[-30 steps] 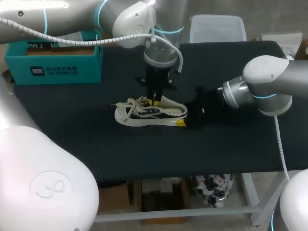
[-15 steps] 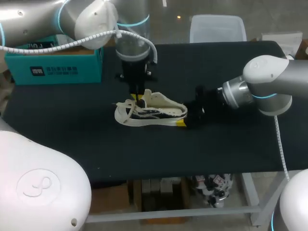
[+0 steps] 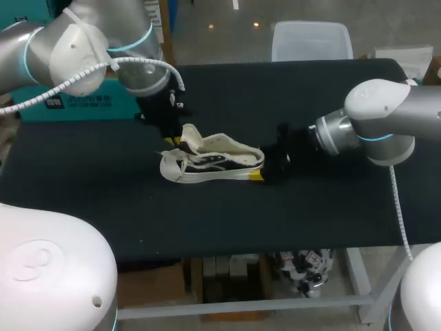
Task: Open the shoe tongue, take the insole out of the shoe, put the insole back into the shoe, and pack the shoe into the shoebox
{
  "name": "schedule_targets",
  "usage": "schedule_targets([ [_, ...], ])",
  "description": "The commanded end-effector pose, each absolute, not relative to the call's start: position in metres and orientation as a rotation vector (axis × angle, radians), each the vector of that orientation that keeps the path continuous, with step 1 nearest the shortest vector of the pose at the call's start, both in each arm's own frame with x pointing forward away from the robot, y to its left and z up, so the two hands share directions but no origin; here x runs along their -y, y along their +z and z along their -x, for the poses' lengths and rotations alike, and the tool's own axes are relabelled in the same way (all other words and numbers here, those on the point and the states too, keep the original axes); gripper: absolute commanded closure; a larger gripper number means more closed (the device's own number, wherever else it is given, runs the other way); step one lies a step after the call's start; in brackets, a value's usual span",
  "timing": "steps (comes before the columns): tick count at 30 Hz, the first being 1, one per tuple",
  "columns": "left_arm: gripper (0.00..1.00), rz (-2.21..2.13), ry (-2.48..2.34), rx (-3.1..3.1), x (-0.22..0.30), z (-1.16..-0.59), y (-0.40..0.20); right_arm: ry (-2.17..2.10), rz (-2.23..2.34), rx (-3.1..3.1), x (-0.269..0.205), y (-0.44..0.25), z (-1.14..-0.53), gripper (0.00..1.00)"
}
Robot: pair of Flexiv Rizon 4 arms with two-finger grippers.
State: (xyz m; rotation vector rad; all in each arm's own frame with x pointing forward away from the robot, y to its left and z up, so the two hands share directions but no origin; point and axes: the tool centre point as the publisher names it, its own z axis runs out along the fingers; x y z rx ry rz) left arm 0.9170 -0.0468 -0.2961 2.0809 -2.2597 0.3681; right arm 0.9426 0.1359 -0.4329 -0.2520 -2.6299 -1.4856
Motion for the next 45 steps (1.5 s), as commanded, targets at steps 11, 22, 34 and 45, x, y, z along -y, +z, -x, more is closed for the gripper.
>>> schedule_targets([
  [11,0.68,-1.775,0.502,2.290,0.042,-0.918,-0.273,-1.485,0.249,2.624,-0.134,-0.448,-0.947,1.00],
  [22,0.67,-1.550,0.464,2.470,0.068,-0.916,-0.248,-1.485,0.249,2.624,-0.134,-0.448,-0.947,1.00],
  [34,1.00,-0.534,0.313,2.938,0.110,-0.913,-0.234,-1.485,0.249,2.624,-0.134,-0.448,-0.947,1.00],
  [45,1.00,0.243,0.204,3.065,0.111,-0.908,-0.238,-1.485,0.249,2.624,-0.134,-0.448,-0.947,1.00],
])
